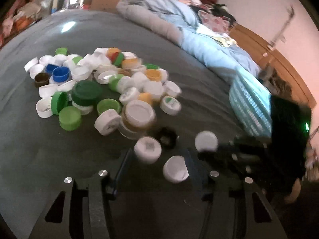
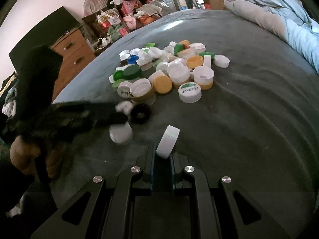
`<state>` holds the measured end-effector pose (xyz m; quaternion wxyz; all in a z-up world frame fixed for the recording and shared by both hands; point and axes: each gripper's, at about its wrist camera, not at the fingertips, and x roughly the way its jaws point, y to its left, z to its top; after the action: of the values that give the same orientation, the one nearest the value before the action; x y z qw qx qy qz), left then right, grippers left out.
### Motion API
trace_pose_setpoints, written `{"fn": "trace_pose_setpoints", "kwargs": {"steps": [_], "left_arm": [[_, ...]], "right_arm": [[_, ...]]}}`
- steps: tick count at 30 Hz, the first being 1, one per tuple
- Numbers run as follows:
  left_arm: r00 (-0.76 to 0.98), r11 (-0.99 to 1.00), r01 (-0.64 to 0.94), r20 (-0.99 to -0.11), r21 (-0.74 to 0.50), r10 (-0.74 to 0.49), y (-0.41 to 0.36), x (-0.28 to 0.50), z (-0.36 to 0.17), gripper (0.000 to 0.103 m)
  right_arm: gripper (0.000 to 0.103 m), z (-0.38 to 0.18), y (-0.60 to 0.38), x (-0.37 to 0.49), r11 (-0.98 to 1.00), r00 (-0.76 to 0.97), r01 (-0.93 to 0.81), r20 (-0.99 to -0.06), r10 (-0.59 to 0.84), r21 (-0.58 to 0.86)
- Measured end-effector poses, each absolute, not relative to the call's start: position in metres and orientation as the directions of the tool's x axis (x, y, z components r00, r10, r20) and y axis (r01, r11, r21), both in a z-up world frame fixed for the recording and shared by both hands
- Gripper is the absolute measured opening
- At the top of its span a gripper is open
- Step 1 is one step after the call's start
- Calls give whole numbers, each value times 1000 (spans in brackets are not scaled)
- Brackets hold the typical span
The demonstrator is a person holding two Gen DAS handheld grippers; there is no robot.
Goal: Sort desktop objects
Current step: 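Grasp a white cap with the right gripper while the left grasps a white cap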
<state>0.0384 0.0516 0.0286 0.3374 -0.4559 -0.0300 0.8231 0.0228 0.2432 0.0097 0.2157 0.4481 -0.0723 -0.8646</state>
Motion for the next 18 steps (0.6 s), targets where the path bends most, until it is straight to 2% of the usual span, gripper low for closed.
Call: {"fn": "trace_pose_setpoints", "kwargs": {"steps": [5, 15, 18], "left_arm": [[-431, -814, -482, -721, -324, 542, 37, 48, 35, 57], [-413, -783, -560, -729, -269, 546, 71, 71, 36, 57], [-420, -792, -566, -747, -228, 515, 82, 74, 29, 57]], "right_arm": [[11, 13, 252, 27, -901, -516, 295, -740, -431, 318], [11, 17, 254, 34, -903, -523, 298, -739, -425, 308], [11, 18, 257, 36, -905, -524, 291, -739, -423, 312]]}}
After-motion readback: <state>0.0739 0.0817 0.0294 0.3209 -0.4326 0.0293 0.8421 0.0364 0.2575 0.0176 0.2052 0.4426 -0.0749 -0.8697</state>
